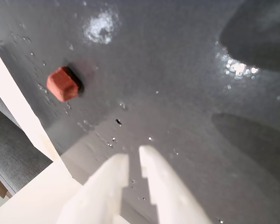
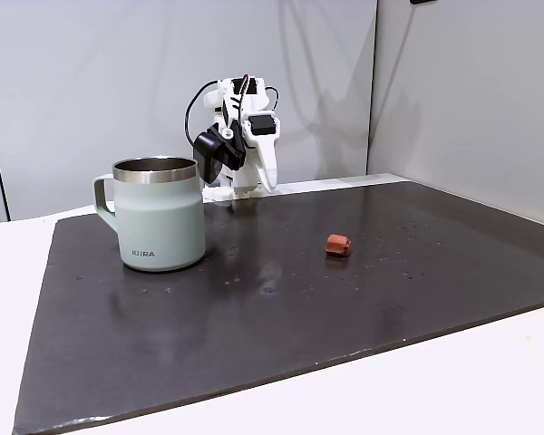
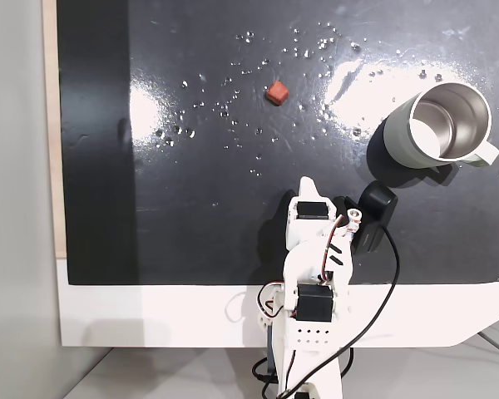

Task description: Grasp a cube and put it in the cup.

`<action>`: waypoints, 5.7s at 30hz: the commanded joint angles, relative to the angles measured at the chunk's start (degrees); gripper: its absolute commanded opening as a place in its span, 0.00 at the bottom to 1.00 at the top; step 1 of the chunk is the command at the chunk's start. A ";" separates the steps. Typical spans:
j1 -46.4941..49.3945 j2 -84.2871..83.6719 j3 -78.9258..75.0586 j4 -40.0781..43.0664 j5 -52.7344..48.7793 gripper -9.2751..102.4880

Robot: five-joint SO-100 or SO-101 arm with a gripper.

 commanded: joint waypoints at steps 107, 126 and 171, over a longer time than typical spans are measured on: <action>-7.82 -107.31 -94.83 13.01 29.79 0.38; -11.87 -113.91 -99.76 15.29 27.42 0.36; -8.61 -116.72 -101.07 15.73 28.74 0.12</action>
